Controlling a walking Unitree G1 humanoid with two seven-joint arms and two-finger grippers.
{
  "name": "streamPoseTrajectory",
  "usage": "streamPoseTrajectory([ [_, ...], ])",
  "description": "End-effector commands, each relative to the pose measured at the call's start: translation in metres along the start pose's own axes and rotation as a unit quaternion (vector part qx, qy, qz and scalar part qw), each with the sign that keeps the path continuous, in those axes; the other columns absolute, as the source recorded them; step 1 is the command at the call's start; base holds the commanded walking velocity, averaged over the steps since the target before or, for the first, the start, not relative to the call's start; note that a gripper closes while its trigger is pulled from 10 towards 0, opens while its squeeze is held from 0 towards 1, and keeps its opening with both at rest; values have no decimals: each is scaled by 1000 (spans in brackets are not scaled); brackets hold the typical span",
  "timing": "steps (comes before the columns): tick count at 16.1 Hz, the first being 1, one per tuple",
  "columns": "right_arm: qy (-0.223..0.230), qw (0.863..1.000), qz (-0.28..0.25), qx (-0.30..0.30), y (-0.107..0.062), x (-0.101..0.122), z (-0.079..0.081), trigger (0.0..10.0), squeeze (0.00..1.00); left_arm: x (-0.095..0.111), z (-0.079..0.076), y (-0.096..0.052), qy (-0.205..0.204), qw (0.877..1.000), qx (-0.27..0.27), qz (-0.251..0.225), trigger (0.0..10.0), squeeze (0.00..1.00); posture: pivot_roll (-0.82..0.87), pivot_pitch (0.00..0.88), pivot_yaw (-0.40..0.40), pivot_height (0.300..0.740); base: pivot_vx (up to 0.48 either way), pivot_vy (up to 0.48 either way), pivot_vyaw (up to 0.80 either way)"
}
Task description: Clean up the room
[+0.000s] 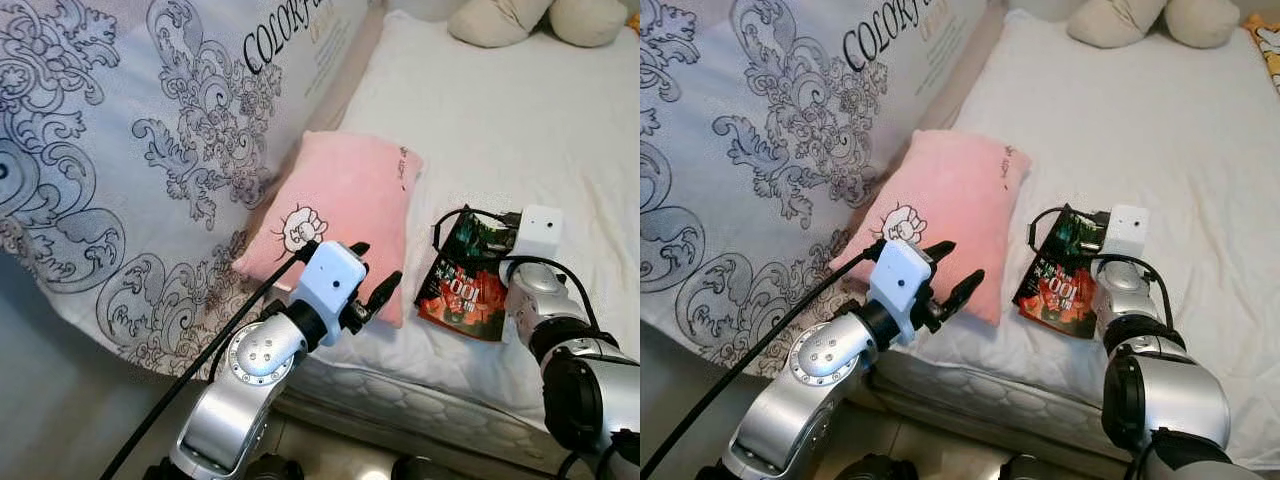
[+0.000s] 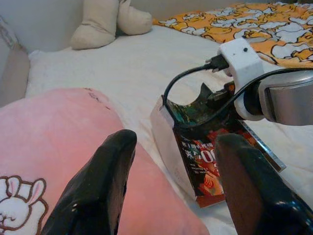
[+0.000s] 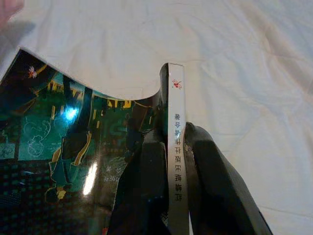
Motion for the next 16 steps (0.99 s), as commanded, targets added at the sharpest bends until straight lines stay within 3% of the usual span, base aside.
streamPoseTrajectory([
  [1, 12, 1000, -29, 0, 1, 18, 7, 10000, 1000, 2, 3, -3, 6, 1000, 11, 1, 10000, 0, 63, 126, 101, 740, 0, 0, 0],
  [3, -35, 996, -74, -25, 2, 41, -1, 10000, 1000, 3, 4, -2, 6, 1000, 14, -1, 10000, 0, 57, 123, 98, 740, 0, 0, 0],
  [7, -80, 988, -128, -35, 1, 69, -6, 10000, 1000, 5, 4, 0, 5, 1000, 15, -5, 10000, 0, 50, 121, 95, 740, 0, 0, 0],
  [9, -101, 985, -132, -37, 1, 68, -10, 10000, 1000, 6, 4, 2, 3, 1000, 15, -8, 10000, 0, 33, 118, 94, 740, 0, 0, 0],
  [12, -95, 990, -104, -34, 2, 50, -13, 10000, 1000, 6, 3, 3, 3, 1000, 11, -9, 10000, 0, 29, 119, 97, 740, 0, 0, 0],
  [14, -102, 989, -103, -23, 2, 49, -8, 10000, 1000, 6, 4, 4, 2, 1000, 12, -9, 10000, 0, 33, 112, 91, 740, 0, 0, 0],
  [15, -99, 988, -115, -24, 1, 54, -8, 10000, 0, 5, 8, 3, -8, 1000, 22, -6, 10000, 0, 32, 109, 89, 740, 0, 0, 0],
  [16, -97, 988, -119, -25, 1, 55, -8, 10000, 0, 4, 9, 4, -13, 1000, 26, -5, 10000, 0, 30, 106, 86, 740, 0, 0, 0],
])
Point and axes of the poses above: a point about 5 cm out from each wrist's last joint towards the gripper, its own y axis pointing out of the wrist towards the gripper, its own x axis along the axis of the wrist's last joint, z = x × y, the point moved 5 cm from there along y, pointing out of the wrist towards the gripper, and after that the axes turned 4 degrees about y, right-handed, at the moved point
